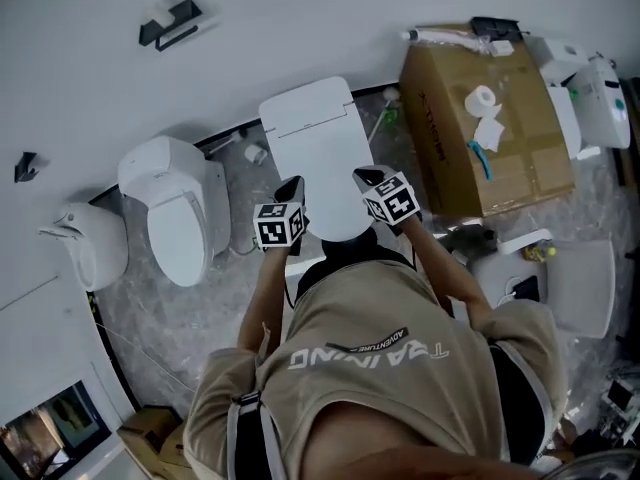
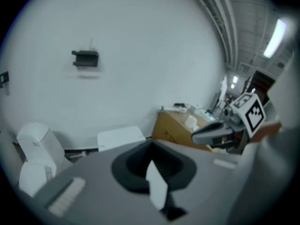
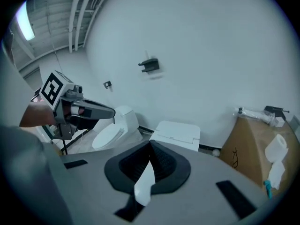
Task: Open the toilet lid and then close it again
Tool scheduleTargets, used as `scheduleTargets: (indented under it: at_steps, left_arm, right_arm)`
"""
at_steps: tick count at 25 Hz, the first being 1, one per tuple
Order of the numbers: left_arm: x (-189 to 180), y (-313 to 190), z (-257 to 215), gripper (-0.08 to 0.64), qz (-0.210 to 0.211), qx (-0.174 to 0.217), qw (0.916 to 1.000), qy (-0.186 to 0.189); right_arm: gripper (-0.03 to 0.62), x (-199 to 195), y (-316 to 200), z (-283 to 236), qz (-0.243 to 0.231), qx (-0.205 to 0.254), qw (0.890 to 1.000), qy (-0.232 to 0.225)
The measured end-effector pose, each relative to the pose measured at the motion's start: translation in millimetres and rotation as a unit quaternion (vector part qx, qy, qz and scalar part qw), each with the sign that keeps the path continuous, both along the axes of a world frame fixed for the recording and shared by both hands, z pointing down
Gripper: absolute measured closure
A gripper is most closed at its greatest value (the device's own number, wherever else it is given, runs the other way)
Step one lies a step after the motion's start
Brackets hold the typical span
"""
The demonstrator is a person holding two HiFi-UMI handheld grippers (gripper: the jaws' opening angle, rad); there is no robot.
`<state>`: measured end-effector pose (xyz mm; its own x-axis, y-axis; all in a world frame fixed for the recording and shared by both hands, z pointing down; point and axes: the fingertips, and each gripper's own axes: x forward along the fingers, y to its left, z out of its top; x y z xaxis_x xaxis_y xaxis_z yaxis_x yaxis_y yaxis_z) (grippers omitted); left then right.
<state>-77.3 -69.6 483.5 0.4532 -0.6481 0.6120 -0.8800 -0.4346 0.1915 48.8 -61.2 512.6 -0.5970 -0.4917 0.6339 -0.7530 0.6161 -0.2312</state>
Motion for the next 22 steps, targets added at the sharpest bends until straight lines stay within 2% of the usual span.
scheduleTargets:
  at_steps: [4,9,16,22]
  left_arm:
    - [-7.5,-36.1,-68.4,0.555,-0.024,0.079,0.9963,0.024]
    - [-15.0,-53.1,-144.5,0.555,-0.010,0.165,0.9860,0.020]
    - [-28.7,-62.2,-215.8,0.555,-0.016,0.238,0.9703,0.039]
    - [-30.5,-58.7,-266.6,0.555,-0.013,0.296,0.9538,0.047]
  right_arm:
    - [0.580,-16.9,-23.7,-47.5,-0.007,0.053,0.998,-0.010]
    - [0.578,-33.2,-42.1,-108.5,-0.004,0.112,0.993,-0.029]
    - [0.580,-42.6,-59.6,-200.5,0.000,0.206,0.977,-0.047]
    - [0.580,-45.0,-64.7,-271.7,0.014,0.290,0.955,-0.061]
